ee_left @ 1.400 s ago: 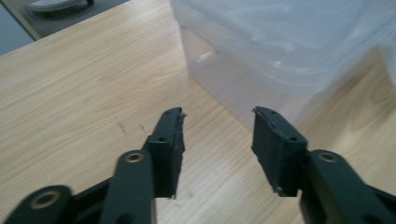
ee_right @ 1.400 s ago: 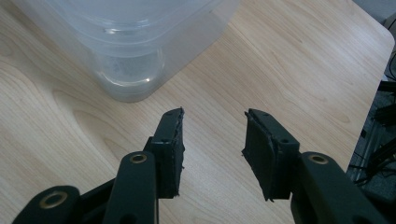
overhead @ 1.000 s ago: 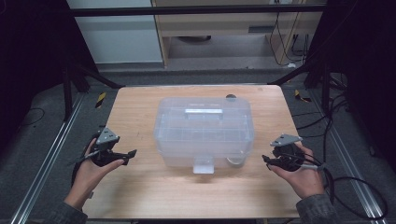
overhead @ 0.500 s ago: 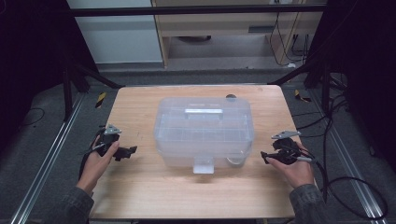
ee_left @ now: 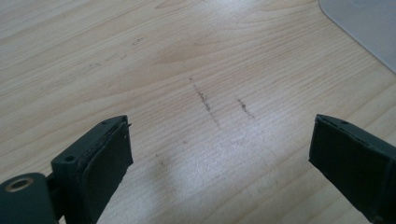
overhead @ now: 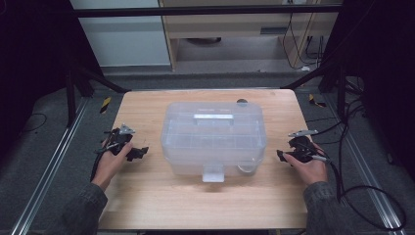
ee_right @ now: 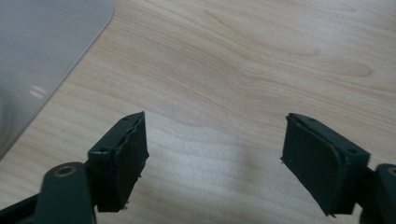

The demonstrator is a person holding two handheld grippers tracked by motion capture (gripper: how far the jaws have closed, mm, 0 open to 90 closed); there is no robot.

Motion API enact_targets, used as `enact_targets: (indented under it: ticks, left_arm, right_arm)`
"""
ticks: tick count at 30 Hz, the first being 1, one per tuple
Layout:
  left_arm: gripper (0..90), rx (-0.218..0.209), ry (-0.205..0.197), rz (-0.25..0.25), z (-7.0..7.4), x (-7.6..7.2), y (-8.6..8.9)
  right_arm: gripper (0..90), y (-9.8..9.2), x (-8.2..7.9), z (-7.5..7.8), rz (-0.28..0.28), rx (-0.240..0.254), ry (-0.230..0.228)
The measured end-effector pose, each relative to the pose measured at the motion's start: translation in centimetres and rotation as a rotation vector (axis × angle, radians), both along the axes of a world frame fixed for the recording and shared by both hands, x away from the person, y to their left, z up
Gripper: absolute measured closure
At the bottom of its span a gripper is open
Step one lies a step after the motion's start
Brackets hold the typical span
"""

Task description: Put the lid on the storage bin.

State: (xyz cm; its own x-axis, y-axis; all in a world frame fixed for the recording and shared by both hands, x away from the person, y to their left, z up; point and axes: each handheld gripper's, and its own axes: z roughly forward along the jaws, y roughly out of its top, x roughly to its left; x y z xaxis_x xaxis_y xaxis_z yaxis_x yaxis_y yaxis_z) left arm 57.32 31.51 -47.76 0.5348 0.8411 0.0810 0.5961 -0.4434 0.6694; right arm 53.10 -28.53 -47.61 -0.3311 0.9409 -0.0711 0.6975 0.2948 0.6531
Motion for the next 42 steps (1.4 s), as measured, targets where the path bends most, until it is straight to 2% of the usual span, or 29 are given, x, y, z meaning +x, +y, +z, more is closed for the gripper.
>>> enact_targets:
  ticks: [3,5,8,12,16,17,22,28,29,33,36,37,42]
  left_arm:
    - [5.0,0.011,-0.003,0.002,-0.2,0.6,-0.4]
    - [4.9,0.008,-0.006,0.007,-0.5,1.2,-0.6]
    - [4.9,-0.002,-0.016,0.022,-0.8,1.5,-0.7]
    - [4.8,-0.049,-0.016,0.053,-1.2,2.0,-0.6]
    - [4.8,-0.056,-0.013,0.075,-1.7,2.5,-0.6]
    - [4.8,-0.061,-0.013,0.08,-1.8,2.6,-0.6]
    - [4.9,-0.053,-0.009,0.085,-2.4,2.9,-0.7]
    - [3.0,-0.075,-0.014,0.097,-2.7,3.2,-0.7]
    - [1.9,-0.077,-0.018,0.097,-2.8,3.2,-0.7]
    - [1.3,-0.078,-0.025,0.096,-2.9,3.2,-0.7]
    - [0.6,-0.077,-0.024,0.096,-2.9,3.1,-0.8]
    - [0.0,-0.079,-0.023,0.099,-2.9,3.0,-0.8]
    - [0.0,-0.082,-0.022,0.102,-2.9,3.0,-0.8]
  right_arm:
    - [37.2,0.0,0.6,-0.2,-0.007,-0.004,-0.015]
    - [45.8,-0.2,1.2,-0.4,-0.035,-0.007,-0.047]
    - [50.5,-0.4,1.7,-0.5,-0.063,0.009,-0.068]
    - [51.7,-0.6,2.1,-0.7,-0.082,0.035,-0.097]
    - [46.8,-0.8,2.7,-1.2,-0.096,0.033,-0.105]
    - [44.8,-0.7,2.9,-1.3,-0.11,0.049,-0.099]
    - [33.4,-0.6,3.5,-1.9,-0.117,0.062,-0.109]
    - [18.7,-0.2,4.0,-2.7,-0.136,0.079,-0.082]
    - [17.5,-0.2,4.1,-2.9,-0.135,0.073,-0.081]
    - [13.3,-0.3,4.2,-3.4,-0.151,0.112,-0.103]
    - [10.7,-0.3,4.2,-3.5,-0.149,0.109,-0.1]
    - [5.8,-0.3,4.3,-3.5,-0.138,0.101,-0.089]
    - [4.6,-0.2,4.2,-3.6,-0.147,0.097,-0.086]
